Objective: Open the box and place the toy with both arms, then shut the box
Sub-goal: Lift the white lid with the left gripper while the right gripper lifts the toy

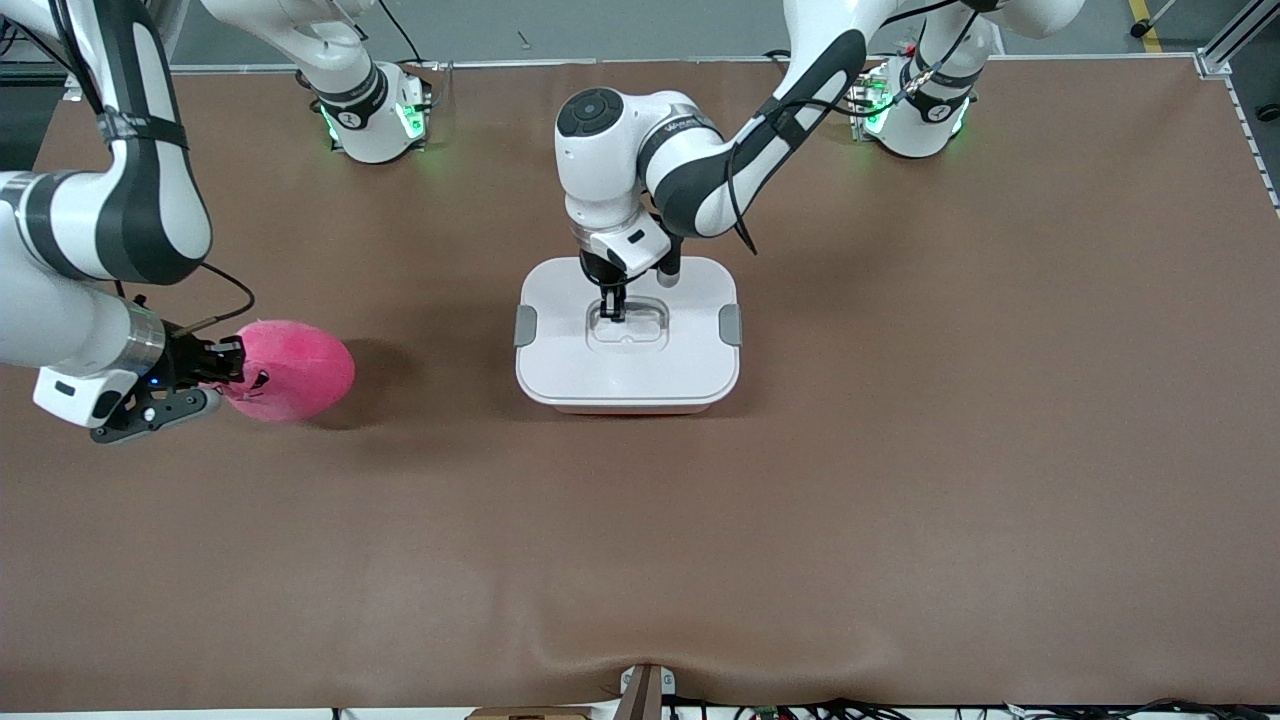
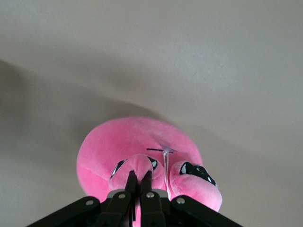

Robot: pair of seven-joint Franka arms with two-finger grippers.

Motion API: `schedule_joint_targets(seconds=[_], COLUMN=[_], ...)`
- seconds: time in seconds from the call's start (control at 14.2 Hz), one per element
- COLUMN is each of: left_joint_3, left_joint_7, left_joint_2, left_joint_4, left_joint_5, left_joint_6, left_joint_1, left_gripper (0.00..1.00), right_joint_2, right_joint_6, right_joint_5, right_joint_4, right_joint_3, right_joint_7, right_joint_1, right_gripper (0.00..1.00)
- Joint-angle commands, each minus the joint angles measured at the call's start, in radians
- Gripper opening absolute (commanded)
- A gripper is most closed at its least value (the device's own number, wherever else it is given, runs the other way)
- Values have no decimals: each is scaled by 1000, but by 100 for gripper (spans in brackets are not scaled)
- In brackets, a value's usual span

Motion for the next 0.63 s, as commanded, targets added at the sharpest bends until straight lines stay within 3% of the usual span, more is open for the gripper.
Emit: schedule_joint_targets(seconds=[0.0,0.28,0.56], left_joint_3=[-1,7,4], left_joint_7=[-4,23,43], left_joint_2=[-20,-35,-89], left_joint_4=[-6,0,0], left_joint_5=[15,21,12], left_joint_6=[-5,-8,-63], left_joint_1=[5,5,12], left_gripper=[0,0,0], right_joint_2=[-4,-5,-12], right_joint_6=[-44,-113,-152], right_joint_5=[4,6,6], right_joint_4=[42,87,108], right_joint_3=[2,3,12], right_joint_7=[-32,-95,-127], right_joint_1=[-1,31,132], right_gripper=[0,0,0])
